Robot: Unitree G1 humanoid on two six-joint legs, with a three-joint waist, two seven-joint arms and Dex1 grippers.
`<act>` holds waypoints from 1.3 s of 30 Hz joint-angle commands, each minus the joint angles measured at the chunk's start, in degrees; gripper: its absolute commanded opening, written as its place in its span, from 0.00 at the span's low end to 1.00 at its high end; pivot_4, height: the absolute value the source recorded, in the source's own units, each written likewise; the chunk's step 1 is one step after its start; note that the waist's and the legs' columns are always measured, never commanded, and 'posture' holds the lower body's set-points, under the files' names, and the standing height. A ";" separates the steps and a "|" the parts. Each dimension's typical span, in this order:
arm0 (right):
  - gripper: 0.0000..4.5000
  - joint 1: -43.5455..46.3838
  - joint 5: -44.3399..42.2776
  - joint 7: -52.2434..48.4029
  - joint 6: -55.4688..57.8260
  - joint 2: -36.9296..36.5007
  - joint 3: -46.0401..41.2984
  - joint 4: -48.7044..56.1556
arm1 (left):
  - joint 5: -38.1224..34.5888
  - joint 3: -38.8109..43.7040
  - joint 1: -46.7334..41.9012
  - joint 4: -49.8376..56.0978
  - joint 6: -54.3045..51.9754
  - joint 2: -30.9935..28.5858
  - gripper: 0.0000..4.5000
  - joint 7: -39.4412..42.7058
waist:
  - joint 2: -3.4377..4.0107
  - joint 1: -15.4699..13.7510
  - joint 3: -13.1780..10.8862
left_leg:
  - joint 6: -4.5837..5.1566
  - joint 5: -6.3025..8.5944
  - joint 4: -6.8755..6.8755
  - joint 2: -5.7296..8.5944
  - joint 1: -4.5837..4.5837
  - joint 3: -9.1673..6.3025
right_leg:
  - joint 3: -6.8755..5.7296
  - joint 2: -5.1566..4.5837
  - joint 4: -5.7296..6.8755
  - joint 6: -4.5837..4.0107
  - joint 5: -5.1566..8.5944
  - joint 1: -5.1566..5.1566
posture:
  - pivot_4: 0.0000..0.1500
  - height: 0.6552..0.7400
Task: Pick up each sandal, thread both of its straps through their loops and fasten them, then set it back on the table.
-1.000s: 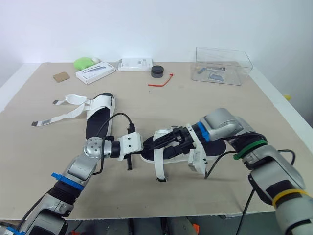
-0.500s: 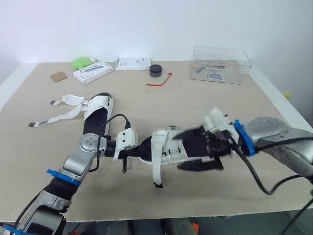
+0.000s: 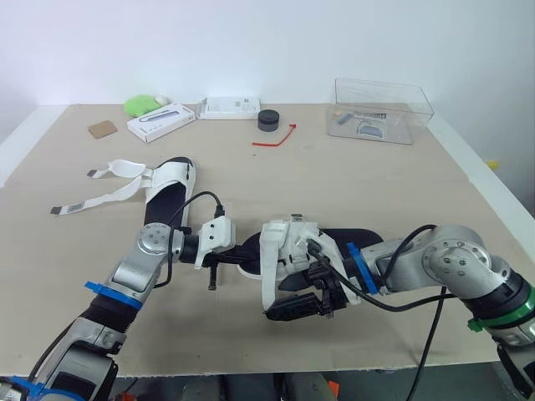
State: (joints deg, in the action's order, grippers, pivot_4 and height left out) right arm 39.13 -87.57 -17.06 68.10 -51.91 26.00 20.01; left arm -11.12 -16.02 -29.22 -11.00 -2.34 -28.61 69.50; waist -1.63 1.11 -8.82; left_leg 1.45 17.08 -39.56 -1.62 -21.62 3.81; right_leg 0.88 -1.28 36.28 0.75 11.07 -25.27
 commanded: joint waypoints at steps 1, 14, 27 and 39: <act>0.99 -1.78 -2.80 5.25 2.05 1.94 -3.49 1.68 | 2.01 0.39 0.18 -1.56 -0.11 -0.08 0.00 -2.03 | -0.03 0.01 0.02 | 0.00 0.00 -0.02 0.00 0.00 0.00 | 0.00 -0.01 -0.02 0.02 -0.01 0.02 | 1.00 1.00; 0.71 -9.22 -12.16 23.72 0.11 6.63 -6.64 4.28 | 0.69 -0.31 0.71 -1.00 -1.13 0.72 0.00 -0.97 | -0.05 0.03 0.03 | 0.01 0.00 -0.06 0.01 -0.10 0.00 | 0.03 0.01 -0.06 0.10 -0.05 0.00 | 1.00 1.00; 0.01 -6.55 -25.43 22.86 -4.40 6.99 -12.68 -2.86 | 0.88 -0.95 0.82 -0.79 -1.88 0.91 0.00 0.33 | -0.07 0.04 0.05 | 0.01 0.00 -0.07 0.06 -0.19 -0.03 | 0.03 0.01 -0.15 0.20 -0.08 0.00 | 1.00 1.00; 0.01 12.91 -19.92 18.05 8.82 9.62 -12.05 -29.17 | 1.96 -1.11 0.50 -1.59 -0.42 1.66 0.00 -0.57 | -0.08 -0.06 0.06 | 0.17 0.02 -0.11 0.07 -0.48 -0.13 | -0.08 -0.03 -0.22 0.15 -0.15 -0.12 | 1.00 1.00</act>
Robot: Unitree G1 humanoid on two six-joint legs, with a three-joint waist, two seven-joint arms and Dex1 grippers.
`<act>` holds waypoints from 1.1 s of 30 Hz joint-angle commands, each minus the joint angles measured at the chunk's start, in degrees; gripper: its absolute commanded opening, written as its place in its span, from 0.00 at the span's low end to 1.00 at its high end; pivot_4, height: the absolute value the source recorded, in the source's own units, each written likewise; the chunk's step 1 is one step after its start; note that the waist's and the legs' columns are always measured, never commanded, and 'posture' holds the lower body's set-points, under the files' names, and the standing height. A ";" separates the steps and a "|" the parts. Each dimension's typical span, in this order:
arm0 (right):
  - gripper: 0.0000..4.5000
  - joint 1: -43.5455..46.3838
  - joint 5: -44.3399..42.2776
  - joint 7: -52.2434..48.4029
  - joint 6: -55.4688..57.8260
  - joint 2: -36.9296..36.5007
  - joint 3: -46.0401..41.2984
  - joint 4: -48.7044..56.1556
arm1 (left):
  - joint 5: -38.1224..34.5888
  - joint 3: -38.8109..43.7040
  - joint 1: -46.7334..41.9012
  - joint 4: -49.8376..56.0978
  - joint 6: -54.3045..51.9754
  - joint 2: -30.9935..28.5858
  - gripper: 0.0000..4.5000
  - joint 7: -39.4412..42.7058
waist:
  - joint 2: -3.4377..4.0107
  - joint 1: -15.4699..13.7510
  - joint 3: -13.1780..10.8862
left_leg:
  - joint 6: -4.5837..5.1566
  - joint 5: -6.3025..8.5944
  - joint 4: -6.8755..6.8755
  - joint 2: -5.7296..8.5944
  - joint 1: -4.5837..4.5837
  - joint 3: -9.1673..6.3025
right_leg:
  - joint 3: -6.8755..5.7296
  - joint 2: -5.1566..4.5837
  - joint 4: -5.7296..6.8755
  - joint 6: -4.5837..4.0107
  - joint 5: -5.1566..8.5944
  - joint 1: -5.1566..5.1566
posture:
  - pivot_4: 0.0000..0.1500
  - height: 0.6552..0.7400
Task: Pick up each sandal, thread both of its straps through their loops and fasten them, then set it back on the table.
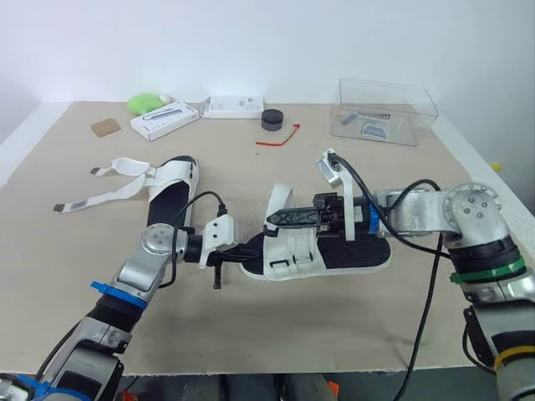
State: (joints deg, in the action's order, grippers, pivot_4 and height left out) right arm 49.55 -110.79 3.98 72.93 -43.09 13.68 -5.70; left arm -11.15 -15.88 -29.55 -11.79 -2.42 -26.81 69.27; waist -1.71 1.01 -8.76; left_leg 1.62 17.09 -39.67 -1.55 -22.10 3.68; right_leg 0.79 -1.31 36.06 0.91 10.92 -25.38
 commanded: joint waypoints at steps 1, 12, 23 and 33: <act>0.01 2.72 4.22 -3.57 5.18 1.06 0.24 -4.37 | 1.94 -1.24 1.07 -0.33 -0.46 -0.19 0.00 -0.43 | 0.00 0.04 0.00 | 0.02 0.02 -0.01 0.02 -0.01 0.03 | 0.02 -0.04 -0.01 0.04 -0.02 -0.01 | 1.00 1.00; 0.01 1.83 12.19 -8.36 14.48 4.81 -1.41 -9.06 | 2.18 -1.05 2.50 1.49 -0.66 -0.53 0.00 -1.60 | 0.01 0.05 0.00 | 0.03 0.02 -0.04 0.05 -0.05 -0.02 | -0.01 -0.07 -0.04 0.10 -0.06 -0.01 | 1.00 1.00; 0.01 6.52 25.26 -14.60 18.60 8.27 -5.77 -14.00 | 2.67 -1.03 3.32 2.19 -0.62 -0.61 0.00 -2.76 | 0.02 0.13 0.01 | 0.03 0.01 -0.08 0.05 -0.03 0.02 | 0.02 -0.05 -0.02 0.13 -0.08 -0.01 | 1.00 1.00; 0.01 5.96 30.01 -20.50 19.57 8.11 -4.94 -13.84 | 2.70 -1.04 4.20 2.98 -0.87 -0.97 0.00 -3.10 | 0.02 0.12 0.01 | 0.03 0.02 -0.08 0.06 -0.04 0.01 | 0.01 -0.06 -0.02 0.13 -0.08 0.00 | 1.00 1.00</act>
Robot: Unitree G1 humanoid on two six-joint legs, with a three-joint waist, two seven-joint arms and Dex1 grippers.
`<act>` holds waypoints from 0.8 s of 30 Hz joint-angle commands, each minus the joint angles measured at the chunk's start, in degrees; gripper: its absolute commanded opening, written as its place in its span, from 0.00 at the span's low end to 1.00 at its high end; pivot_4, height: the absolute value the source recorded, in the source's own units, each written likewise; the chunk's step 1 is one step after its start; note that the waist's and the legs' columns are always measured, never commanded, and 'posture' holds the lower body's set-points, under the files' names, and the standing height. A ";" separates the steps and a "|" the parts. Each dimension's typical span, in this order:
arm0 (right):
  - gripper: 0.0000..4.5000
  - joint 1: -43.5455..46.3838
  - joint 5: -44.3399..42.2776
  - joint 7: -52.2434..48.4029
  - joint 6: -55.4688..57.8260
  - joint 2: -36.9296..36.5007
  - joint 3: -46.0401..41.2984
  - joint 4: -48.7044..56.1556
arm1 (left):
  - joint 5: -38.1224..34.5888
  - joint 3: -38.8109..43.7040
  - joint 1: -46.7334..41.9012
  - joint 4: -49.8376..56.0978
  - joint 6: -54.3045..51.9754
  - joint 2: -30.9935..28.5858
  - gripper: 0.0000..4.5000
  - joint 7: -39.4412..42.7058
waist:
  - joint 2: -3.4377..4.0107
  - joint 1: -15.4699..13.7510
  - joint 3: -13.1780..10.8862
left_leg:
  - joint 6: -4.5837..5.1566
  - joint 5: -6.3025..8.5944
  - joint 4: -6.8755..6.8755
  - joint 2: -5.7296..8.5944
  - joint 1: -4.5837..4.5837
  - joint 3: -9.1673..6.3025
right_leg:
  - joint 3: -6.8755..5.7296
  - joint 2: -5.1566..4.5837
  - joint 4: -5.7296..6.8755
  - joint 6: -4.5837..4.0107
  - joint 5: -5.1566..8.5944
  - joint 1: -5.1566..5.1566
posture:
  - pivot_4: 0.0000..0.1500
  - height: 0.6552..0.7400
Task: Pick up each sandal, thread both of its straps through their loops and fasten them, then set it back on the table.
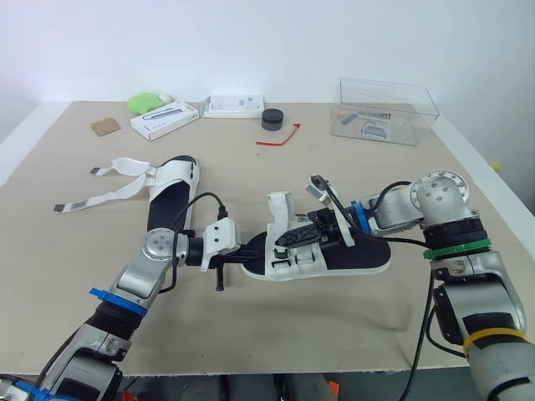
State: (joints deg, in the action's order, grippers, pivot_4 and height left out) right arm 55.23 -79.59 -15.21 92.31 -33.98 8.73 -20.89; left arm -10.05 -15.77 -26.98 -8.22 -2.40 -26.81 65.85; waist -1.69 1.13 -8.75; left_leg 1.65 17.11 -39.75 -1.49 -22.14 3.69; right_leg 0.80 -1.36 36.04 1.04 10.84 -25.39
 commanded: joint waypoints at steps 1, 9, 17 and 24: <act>0.01 -0.19 -2.12 -1.56 0.19 -1.33 0.57 1.96 | 1.66 -1.17 1.68 -0.57 -0.87 -1.07 0.00 0.32 | 0.00 0.00 0.00 | 0.00 0.00 0.00 0.00 0.00 0.00 | 0.00 0.00 0.00 0.00 0.00 0.00 | 1.00 1.00; 0.01 -3.17 -6.45 1.05 0.19 -2.60 3.47 4.37 | 1.91 -1.51 1.21 -1.11 -0.72 -1.14 0.00 0.36 | 0.00 0.04 0.00 | 0.01 0.00 0.01 0.00 0.00 -0.02 | -0.01 0.01 0.00 -0.01 0.00 0.00 | 1.00 1.00; 0.01 -2.88 -9.67 3.93 0.19 -2.93 3.58 2.78 | 2.24 -1.70 0.96 -1.87 -0.11 -1.19 0.00 0.38 | 0.00 0.04 0.00 | 0.01 0.00 0.01 0.00 0.00 -0.02 | -0.01 0.00 0.00 0.00 0.00 0.01 | 1.00 1.00; 0.01 -6.09 -7.71 4.72 0.19 -3.65 4.00 10.53 | 2.32 -1.93 0.91 -2.19 0.24 -0.92 0.00 0.05 | 0.00 0.01 0.02 | 0.02 0.01 0.01 0.00 -0.01 -0.02 | -0.02 -0.01 -0.02 0.01 0.01 0.01 | 1.00 1.00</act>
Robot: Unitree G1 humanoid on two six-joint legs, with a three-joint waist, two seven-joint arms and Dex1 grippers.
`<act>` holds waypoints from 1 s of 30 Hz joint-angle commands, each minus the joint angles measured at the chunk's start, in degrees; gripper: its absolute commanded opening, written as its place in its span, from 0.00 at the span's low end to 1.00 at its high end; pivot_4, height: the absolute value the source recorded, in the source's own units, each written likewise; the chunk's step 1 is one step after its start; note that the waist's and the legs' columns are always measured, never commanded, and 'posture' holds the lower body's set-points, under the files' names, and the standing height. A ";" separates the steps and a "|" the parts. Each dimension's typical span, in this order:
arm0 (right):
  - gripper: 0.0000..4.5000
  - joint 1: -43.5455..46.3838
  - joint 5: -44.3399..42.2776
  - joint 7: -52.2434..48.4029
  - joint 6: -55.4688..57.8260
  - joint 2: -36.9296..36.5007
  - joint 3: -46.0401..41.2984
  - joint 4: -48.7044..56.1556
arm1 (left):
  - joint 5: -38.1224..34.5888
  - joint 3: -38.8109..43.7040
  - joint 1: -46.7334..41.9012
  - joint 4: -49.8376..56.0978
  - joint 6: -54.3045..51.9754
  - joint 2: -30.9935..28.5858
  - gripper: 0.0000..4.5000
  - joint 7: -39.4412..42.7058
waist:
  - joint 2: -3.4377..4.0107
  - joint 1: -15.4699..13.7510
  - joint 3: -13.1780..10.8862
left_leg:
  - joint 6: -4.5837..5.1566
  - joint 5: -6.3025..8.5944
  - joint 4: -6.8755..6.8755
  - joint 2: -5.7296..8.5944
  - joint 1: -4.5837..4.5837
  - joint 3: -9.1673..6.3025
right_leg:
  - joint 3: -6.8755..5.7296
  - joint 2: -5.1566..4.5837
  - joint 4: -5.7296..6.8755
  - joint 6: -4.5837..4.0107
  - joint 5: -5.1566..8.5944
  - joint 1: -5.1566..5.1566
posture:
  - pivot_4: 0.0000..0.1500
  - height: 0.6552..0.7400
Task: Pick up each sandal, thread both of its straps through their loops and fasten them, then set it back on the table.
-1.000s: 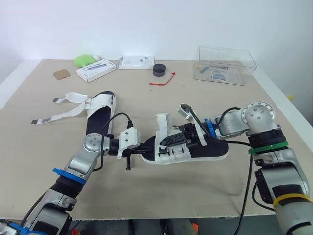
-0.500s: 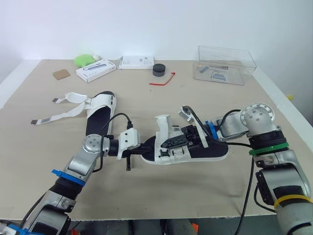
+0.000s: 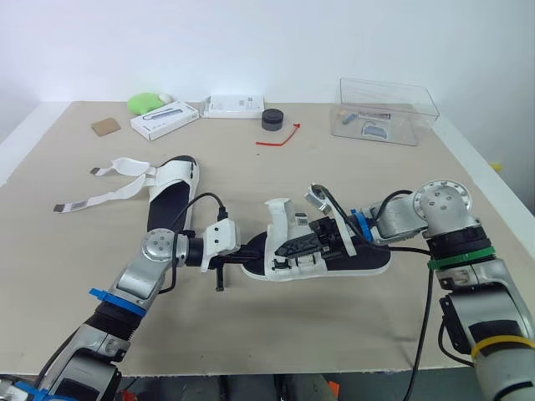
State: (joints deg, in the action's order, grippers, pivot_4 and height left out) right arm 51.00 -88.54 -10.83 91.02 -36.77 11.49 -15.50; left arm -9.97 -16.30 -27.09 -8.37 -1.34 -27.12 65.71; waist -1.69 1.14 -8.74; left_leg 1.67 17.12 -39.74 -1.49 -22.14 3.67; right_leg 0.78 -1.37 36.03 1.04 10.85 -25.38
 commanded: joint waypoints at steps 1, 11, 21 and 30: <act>0.01 -2.13 1.79 0.10 1.48 -0.92 1.23 6.72 | 2.24 -1.41 0.98 -2.12 -0.79 -0.61 0.00 0.16 | 0.01 0.00 0.01 | 0.01 0.01 0.00 0.00 0.00 0.00 | 0.00 0.00 0.00 0.01 0.00 0.00 | 1.00 1.00; 0.01 -4.45 12.35 -3.06 0.20 -0.96 1.33 19.39 | 2.54 -1.85 1.08 -2.55 -0.39 -0.02 0.00 -0.48 | 0.01 -0.01 0.06 | 0.02 0.01 0.00 0.00 0.01 -0.03 | -0.02 0.00 0.00 0.02 0.01 0.01 | 1.00 1.00; 0.45 -0.99 18.81 -9.53 -2.42 -0.05 -2.79 23.60 | 2.99 -1.80 0.46 -3.70 0.24 0.47 0.00 -0.36 | 0.03 -0.07 0.08 | 0.02 0.01 -0.03 0.06 0.07 -0.04 | -0.03 -0.05 0.00 0.04 0.01 0.06 | 1.00 1.00; 0.45 3.62 25.94 -12.87 -2.15 2.61 -5.01 17.73 | 3.22 -2.15 0.04 -4.36 0.77 1.15 0.00 -0.12 | 0.03 -0.11 0.08 | 0.01 -0.01 -0.12 0.07 0.05 -0.01 | -0.01 -0.03 0.02 0.06 -0.05 0.05 | 1.00 1.00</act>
State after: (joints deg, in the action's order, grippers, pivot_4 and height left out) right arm 53.03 -63.64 -22.47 88.85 -34.50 8.49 2.39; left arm -9.18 -16.52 -27.82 -10.72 0.18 -25.86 65.54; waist -1.66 1.03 -8.65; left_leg 1.68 17.11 -39.87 -1.43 -22.11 3.65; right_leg 0.77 -1.41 36.05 1.10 10.80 -25.32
